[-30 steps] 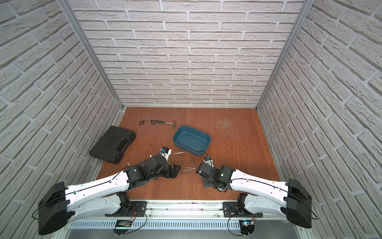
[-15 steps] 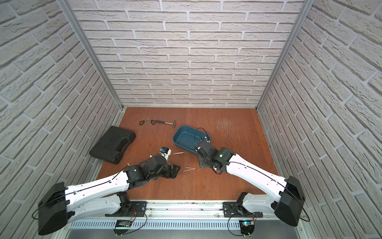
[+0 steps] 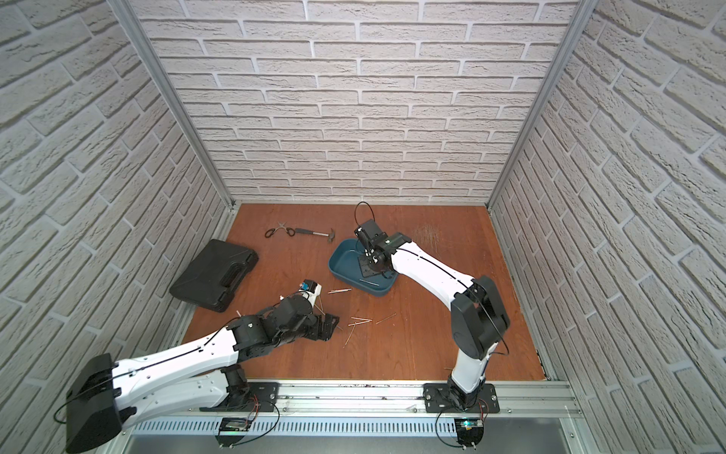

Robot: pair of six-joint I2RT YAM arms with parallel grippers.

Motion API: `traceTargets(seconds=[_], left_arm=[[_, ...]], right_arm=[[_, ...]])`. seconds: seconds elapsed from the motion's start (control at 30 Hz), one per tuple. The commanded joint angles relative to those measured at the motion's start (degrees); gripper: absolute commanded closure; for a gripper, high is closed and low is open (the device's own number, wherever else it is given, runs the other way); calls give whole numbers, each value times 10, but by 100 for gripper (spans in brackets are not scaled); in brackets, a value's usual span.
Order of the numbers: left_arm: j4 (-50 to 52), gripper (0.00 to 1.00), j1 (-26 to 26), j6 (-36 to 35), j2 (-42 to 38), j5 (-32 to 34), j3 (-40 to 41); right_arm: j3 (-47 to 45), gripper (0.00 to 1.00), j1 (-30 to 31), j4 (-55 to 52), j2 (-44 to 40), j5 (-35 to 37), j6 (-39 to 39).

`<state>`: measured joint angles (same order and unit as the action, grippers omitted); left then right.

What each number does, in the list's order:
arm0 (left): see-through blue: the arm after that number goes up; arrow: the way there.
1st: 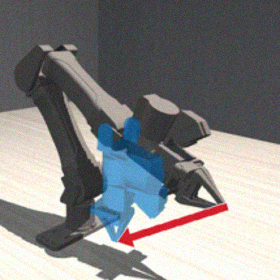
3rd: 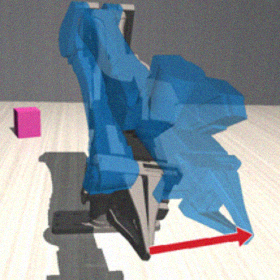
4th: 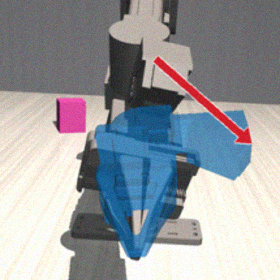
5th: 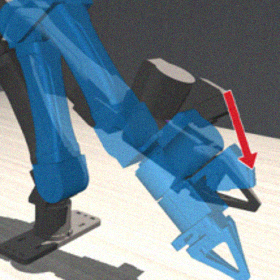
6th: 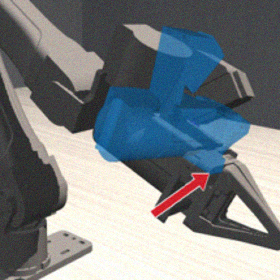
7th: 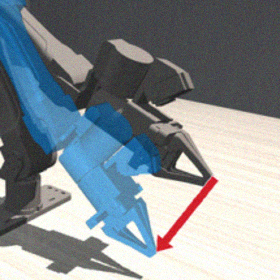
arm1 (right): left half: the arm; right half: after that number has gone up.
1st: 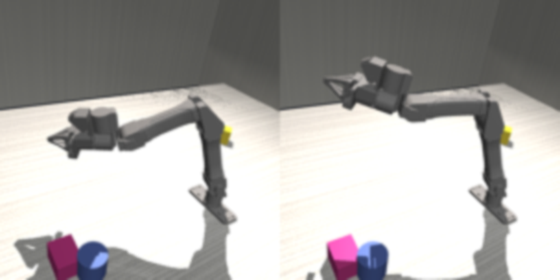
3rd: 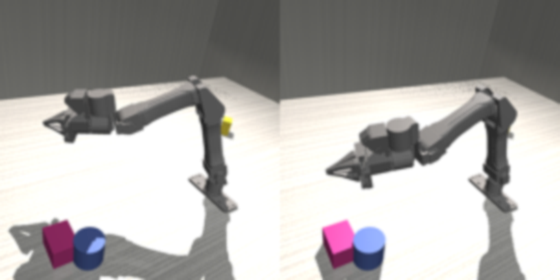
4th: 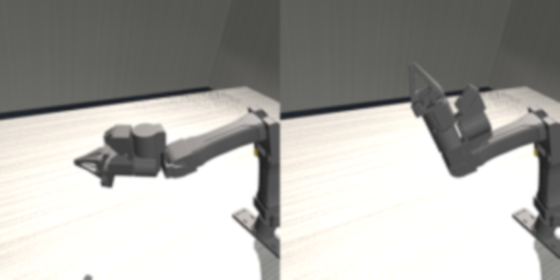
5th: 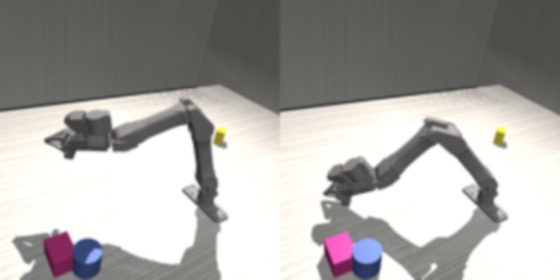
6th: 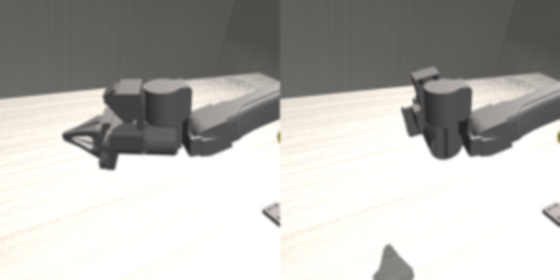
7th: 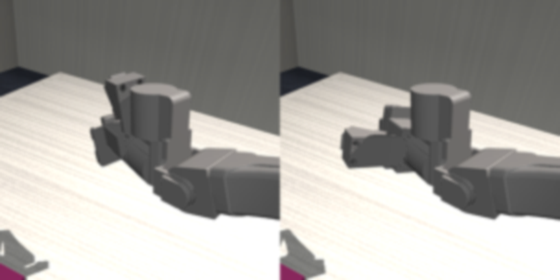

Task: Put the nails on the desktop into the storage box
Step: Place the nail in the storage box, then pick up the nail from the center of the board.

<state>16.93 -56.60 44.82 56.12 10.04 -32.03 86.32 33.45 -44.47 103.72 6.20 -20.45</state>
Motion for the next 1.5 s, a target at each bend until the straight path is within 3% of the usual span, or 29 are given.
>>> traceTargets(seconds=[0.0, 0.1, 0.23, 0.33, 0.63, 0.93, 1.1, 1.47], left_arm=[[13, 2, 5, 3, -17, 9, 5], [19, 2, 6, 4, -26, 10, 8], [25, 2, 7, 4, -32, 8, 7], [31, 2, 7, 1, -34, 7, 4], [45, 2, 7, -28, -18, 6, -20], [3, 3, 1, -95, 97, -44, -80], [-27, 7, -31, -146, 199, -55, -143], [-4, 24, -113, -299, 437, -117, -375]], right_arm=[[41, 98, -3, -17, 30, -22, 21], [67, 94, -7, -21, 51, -25, 22], [100, 60, -10, -40, 54, -21, 24], [100, 48, -10, -40, 19, -14, 27], [-24, 42, -9, -35, -167, 25, 20], [-173, 39, -11, -18, -421, 21, -27], [-152, 34, -11, -30, -505, -12, -51], [-38, 32, -12, -24, -530, -131, -122]])
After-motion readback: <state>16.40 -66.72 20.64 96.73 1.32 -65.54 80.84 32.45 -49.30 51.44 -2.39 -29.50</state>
